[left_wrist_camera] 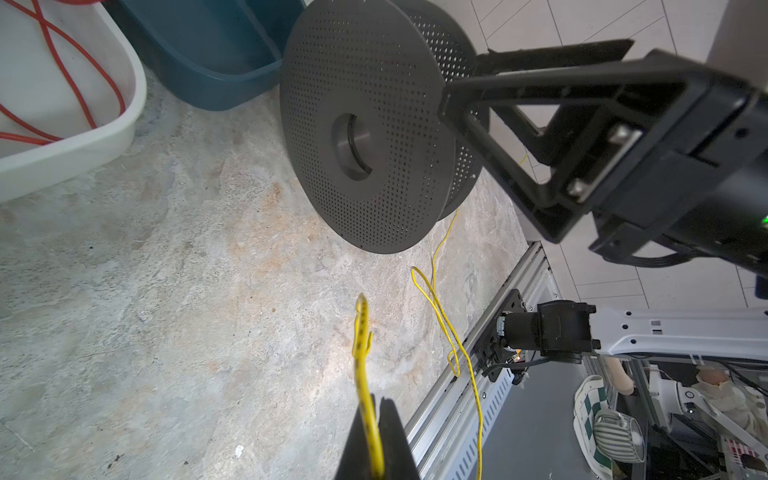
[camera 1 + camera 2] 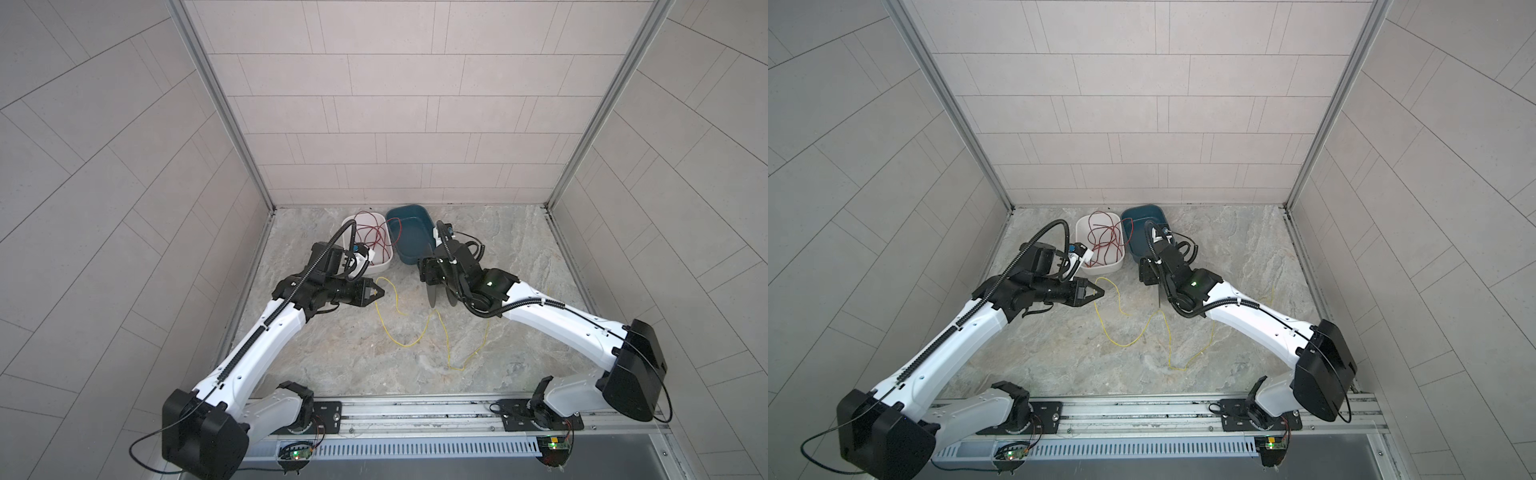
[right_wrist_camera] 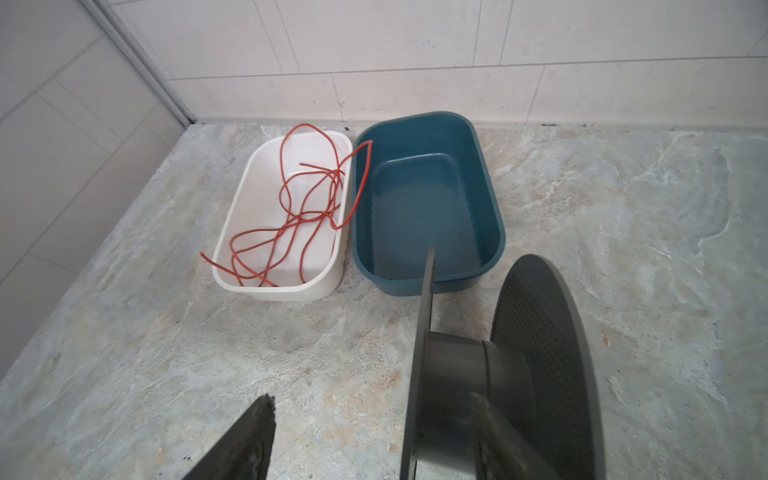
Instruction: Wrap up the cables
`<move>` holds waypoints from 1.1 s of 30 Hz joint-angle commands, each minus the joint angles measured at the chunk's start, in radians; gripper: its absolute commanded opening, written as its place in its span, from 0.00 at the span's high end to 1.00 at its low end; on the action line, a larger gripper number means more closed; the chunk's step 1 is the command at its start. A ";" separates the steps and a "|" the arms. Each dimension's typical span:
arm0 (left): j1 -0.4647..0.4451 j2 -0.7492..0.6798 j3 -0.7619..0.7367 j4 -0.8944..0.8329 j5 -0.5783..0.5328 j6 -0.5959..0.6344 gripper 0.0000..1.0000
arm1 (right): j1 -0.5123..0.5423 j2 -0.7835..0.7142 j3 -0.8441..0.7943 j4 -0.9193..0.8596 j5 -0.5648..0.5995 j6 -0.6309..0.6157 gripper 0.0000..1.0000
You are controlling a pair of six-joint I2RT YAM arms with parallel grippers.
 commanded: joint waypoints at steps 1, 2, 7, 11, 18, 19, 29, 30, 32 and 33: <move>-0.012 -0.036 0.046 0.044 -0.025 -0.052 1.00 | 0.008 -0.079 0.010 0.023 -0.106 -0.078 0.27; -0.015 -0.040 0.052 0.061 -0.025 -0.072 1.00 | 0.008 -0.097 0.013 0.020 -0.148 -0.104 0.27; -0.053 -0.052 0.095 0.122 -0.132 -0.173 1.00 | 0.008 -0.162 0.043 -0.045 -0.299 -0.224 0.34; -0.085 -0.039 0.141 0.146 -0.256 -0.293 1.00 | 0.012 -0.233 0.020 -0.044 -0.376 -0.324 0.40; -0.114 -0.009 0.186 0.253 -0.375 -0.525 1.00 | 0.062 -0.250 0.061 -0.104 -0.351 -0.448 0.43; -0.116 0.001 0.196 0.264 -0.392 -0.549 1.00 | 0.083 -0.247 0.064 -0.101 -0.321 -0.463 0.42; -0.145 0.080 0.277 0.318 -0.459 -0.720 1.00 | 0.274 -0.137 0.088 -0.003 0.068 -0.664 0.40; -0.148 0.083 0.277 0.322 -0.453 -0.731 1.00 | 0.284 -0.126 0.090 0.010 0.102 -0.676 0.40; -0.152 0.088 0.273 0.323 -0.451 -0.758 1.00 | 0.293 -0.106 0.091 0.040 0.141 -0.702 0.40; -0.156 0.088 0.270 0.324 -0.453 -0.767 1.00 | 0.295 -0.097 0.093 0.052 0.164 -0.710 0.40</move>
